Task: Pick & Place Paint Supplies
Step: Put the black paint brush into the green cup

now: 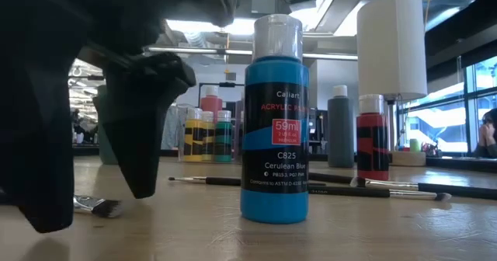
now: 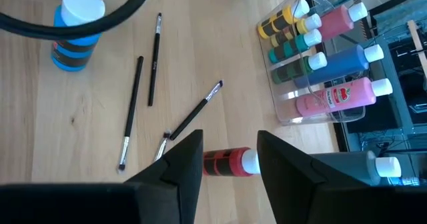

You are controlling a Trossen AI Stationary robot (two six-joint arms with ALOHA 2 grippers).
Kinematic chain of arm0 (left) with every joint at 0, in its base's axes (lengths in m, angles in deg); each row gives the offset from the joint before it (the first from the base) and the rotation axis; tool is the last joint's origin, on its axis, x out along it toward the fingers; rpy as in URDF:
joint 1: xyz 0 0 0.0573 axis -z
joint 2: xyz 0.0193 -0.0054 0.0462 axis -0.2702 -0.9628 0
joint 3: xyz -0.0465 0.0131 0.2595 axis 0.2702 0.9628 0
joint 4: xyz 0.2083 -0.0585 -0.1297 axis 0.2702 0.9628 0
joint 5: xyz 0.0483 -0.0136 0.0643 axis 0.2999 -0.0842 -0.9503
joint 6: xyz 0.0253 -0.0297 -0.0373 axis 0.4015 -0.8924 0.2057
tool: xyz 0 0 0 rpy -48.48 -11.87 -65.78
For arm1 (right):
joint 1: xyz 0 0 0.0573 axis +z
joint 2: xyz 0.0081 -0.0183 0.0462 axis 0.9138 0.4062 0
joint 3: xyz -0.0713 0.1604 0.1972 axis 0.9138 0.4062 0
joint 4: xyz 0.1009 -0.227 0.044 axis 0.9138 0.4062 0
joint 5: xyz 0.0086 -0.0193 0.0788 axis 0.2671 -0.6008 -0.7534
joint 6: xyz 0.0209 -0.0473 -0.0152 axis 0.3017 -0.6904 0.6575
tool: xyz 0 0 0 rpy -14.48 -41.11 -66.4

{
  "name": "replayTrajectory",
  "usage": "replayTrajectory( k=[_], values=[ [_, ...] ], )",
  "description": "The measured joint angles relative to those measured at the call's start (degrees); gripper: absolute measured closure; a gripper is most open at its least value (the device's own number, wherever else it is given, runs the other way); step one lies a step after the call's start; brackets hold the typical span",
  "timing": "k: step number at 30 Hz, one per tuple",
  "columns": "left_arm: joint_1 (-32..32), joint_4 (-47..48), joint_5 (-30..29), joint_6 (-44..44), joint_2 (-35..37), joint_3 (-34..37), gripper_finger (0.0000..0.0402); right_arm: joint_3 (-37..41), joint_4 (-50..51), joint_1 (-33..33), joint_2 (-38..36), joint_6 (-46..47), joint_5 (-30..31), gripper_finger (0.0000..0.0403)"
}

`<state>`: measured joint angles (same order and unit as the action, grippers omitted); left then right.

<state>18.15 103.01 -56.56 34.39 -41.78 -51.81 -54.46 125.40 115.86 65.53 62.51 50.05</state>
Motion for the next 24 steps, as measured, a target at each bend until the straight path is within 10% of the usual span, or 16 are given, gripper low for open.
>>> replayTrajectory(
  k=[24],
  values=[
    [-2.5,1.3,5.7,-3.2,-2.0,-0.2,0.0190,0.0,-0.1,0.0,0.0,0.0,-0.2,0.0259]
  ],
)
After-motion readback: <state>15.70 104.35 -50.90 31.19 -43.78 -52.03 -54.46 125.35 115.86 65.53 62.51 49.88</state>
